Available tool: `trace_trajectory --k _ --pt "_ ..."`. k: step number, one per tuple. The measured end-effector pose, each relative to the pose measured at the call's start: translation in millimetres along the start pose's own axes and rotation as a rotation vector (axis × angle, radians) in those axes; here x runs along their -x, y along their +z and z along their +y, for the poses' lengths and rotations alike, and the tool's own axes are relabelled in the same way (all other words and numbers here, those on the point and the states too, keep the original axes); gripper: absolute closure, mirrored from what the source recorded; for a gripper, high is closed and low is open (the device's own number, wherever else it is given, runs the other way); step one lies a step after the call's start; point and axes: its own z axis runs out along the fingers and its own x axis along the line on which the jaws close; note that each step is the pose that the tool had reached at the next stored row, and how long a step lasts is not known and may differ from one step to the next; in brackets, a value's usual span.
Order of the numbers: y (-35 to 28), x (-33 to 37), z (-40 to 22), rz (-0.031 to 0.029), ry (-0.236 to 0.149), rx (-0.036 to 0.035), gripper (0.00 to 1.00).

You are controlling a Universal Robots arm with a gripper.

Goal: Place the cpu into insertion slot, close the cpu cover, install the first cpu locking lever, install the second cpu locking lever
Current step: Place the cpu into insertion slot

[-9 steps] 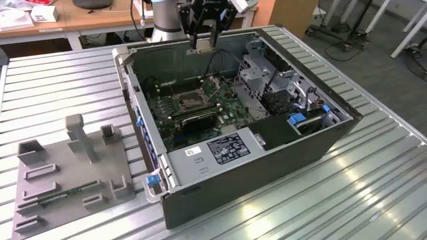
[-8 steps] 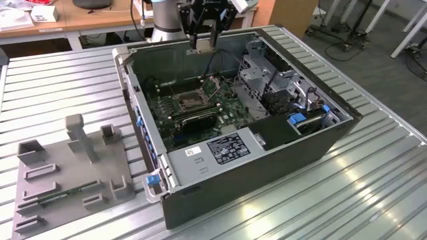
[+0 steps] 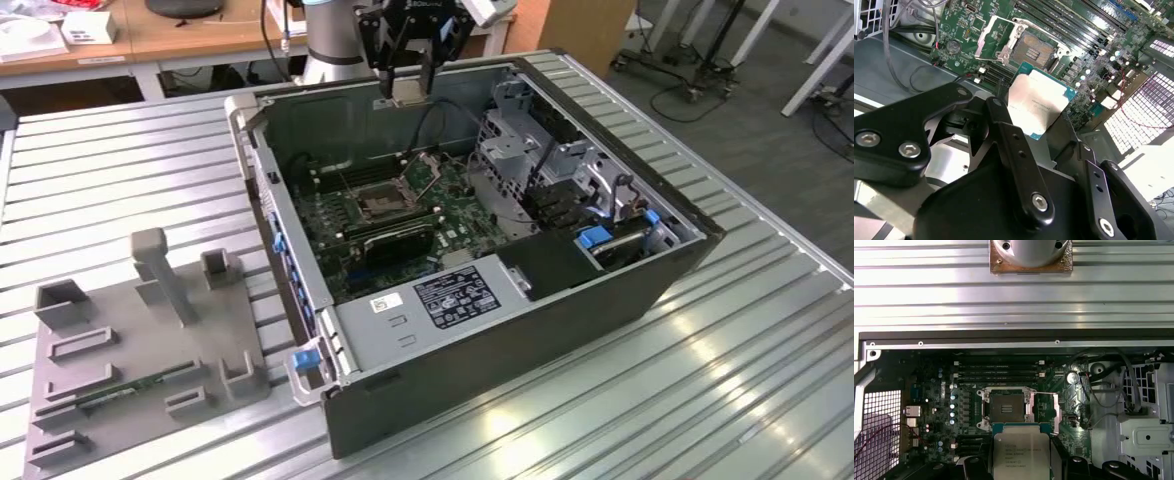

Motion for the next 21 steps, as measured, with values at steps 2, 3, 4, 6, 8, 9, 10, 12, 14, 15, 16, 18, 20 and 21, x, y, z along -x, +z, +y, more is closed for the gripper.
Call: trace_trajectory --k 2,3,4,6,8,9,10,12,14,15,16,18,20,21 --pt "0.0 0.0 0.0 0.0000 0.000 0.0000 0.46" --pt "0.1 0.0 0.0 0.0001 0.000 -0.0001 0.46" --pt "0.5 0.0 0.0 0.0000 0.000 0.0000 0.46" --pt "1.6 0.0 -0.1 0.0000 0.000 0.0000 0.46" --pt "2.4 0.1 -0.2 0.0000 0.000 -0.0001 0.46" --pt "2.3 0.0 -0.2 0.0001 0.000 -0.0002 0.46" --pt "2.5 0.0 -0.2 0.0001 0.000 -0.0001 0.46" --pt "2.6 0.0 -0.2 0.0000 0.000 -0.0001 0.46" --pt "3.3 0.1 -0.3 -0.0001 0.000 0.0002 0.46" --pt "3.9 0.1 -0.3 -0.0001 0.000 0.0002 0.46" --pt "4.6 0.1 -0.4 0.0000 0.000 0.0000 0.46" --pt "6.1 0.1 -0.6 0.0000 0.000 -0.0001 0.46" --pt "7.0 0.1 -0.6 0.0000 0.000 -0.0001 0.46" --pt "7.0 0.1 -0.6 0.0001 0.000 -0.0003 0.46"
